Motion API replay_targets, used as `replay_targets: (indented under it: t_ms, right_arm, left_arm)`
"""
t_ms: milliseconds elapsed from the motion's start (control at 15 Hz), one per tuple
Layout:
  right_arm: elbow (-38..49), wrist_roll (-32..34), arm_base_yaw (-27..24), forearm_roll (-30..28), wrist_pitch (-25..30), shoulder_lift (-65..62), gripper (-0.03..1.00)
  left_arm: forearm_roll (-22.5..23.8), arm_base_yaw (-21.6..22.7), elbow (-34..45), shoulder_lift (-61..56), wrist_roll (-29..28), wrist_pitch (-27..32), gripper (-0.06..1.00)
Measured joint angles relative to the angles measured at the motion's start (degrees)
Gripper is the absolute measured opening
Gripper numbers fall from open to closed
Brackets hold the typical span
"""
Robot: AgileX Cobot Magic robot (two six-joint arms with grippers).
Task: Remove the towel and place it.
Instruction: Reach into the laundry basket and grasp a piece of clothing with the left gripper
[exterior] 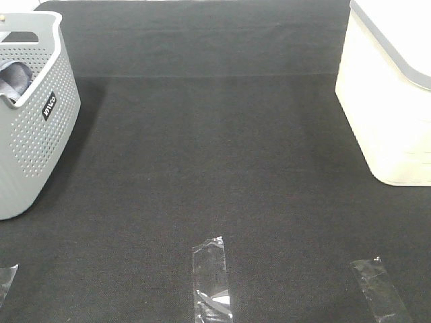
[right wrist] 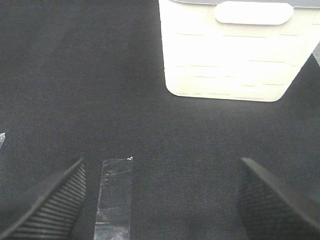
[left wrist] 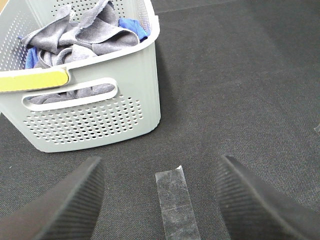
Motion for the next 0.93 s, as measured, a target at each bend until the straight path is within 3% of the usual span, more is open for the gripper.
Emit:
replay_targets:
  t_ms: [667, 933]
  right_arm:
    - [0.0, 0.0, 0.0, 0.0, 0.0, 0.0, 0.76]
    - [0.0, 0.0, 0.0, 0.0, 0.0, 0.0, 0.76]
  left_arm:
    - [0.0, 0.0, -0.3, 0.1, 0.0, -0.5, 0.62]
    - [0.0, 0.0, -2.3, 10.1, 0.0, -15.5, 0.62]
